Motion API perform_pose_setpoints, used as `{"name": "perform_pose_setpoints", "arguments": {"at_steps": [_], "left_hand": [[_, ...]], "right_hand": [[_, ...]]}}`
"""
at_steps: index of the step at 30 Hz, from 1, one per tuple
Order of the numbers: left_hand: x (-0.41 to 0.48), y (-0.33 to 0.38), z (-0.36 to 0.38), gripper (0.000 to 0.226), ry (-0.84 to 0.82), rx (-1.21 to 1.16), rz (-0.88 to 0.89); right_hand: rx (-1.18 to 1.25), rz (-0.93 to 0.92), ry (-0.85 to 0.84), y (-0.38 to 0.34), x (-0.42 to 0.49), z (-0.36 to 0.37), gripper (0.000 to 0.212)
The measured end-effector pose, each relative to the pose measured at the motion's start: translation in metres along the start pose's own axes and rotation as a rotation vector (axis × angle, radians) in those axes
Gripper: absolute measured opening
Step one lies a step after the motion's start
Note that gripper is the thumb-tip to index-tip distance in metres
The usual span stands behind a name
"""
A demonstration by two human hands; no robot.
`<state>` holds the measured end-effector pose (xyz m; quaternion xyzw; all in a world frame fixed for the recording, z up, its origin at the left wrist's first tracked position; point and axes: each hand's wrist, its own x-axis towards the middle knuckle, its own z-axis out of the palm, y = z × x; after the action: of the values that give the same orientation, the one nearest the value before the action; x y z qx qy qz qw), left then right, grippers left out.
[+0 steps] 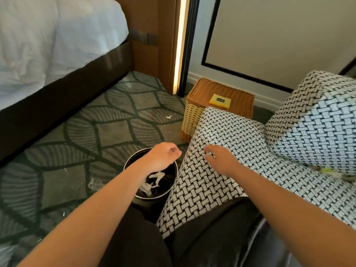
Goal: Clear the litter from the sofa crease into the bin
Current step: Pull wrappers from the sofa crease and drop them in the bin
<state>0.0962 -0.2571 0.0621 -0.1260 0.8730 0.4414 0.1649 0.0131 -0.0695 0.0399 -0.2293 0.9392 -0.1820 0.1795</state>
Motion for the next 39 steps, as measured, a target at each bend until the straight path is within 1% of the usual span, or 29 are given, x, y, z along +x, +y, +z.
{"name": "perform_pose_setpoints", "arguments": {"at_steps": [3,5,9,11,14,17,20,23,25,27,31,35,39], "left_hand": [[0.001,0.039,0.019,0.028,-0.040,0.001,0.072],[0.002,0.066,0.038,0.027,-0.065,0.002,0.104],[0.004,0.121,0.088,0.037,-0.106,0.063,0.189],[0.005,0.142,0.117,0.040,-0.190,0.117,0.227],[0.011,0.165,0.171,0.034,-0.379,0.254,0.255],[0.008,0.184,0.214,0.045,-0.422,0.379,0.294],[0.011,0.199,0.245,0.052,-0.362,0.437,0.306],[0.032,0.206,0.263,0.056,-0.269,0.395,0.265],[0.047,0.206,0.275,0.056,-0.218,0.390,0.287],[0.063,0.206,0.288,0.056,-0.174,0.462,0.342],[0.093,0.211,0.308,0.060,-0.077,0.548,0.451],[0.117,0.219,0.326,0.060,-0.034,0.589,0.492],[0.137,0.226,0.338,0.063,0.082,0.642,0.509]], "right_hand": [[-0.019,0.098,0.017,0.044,-0.023,-0.017,0.036],[-0.048,0.205,0.058,0.075,-0.041,-0.026,0.036],[-0.097,0.414,0.158,0.131,-0.085,-0.037,0.037],[-0.160,0.511,0.180,0.158,-0.107,-0.038,0.038],[-0.173,0.613,0.273,0.197,-0.146,-0.034,0.040],[-0.204,0.659,0.390,0.227,-0.181,-0.024,0.039],[-0.148,0.701,0.513,0.251,-0.200,-0.016,0.041],[-0.111,0.697,0.605,0.266,-0.199,-0.013,0.039],[-0.081,0.695,0.659,0.274,-0.193,-0.017,0.038],[-0.039,0.724,0.706,0.283,-0.185,-0.024,0.037],[-0.068,0.776,0.697,0.299,-0.165,-0.035,0.043],[-0.095,0.793,0.700,0.313,-0.148,-0.042,0.053],[-0.100,0.766,0.715,0.324,-0.129,-0.050,0.056]]}}
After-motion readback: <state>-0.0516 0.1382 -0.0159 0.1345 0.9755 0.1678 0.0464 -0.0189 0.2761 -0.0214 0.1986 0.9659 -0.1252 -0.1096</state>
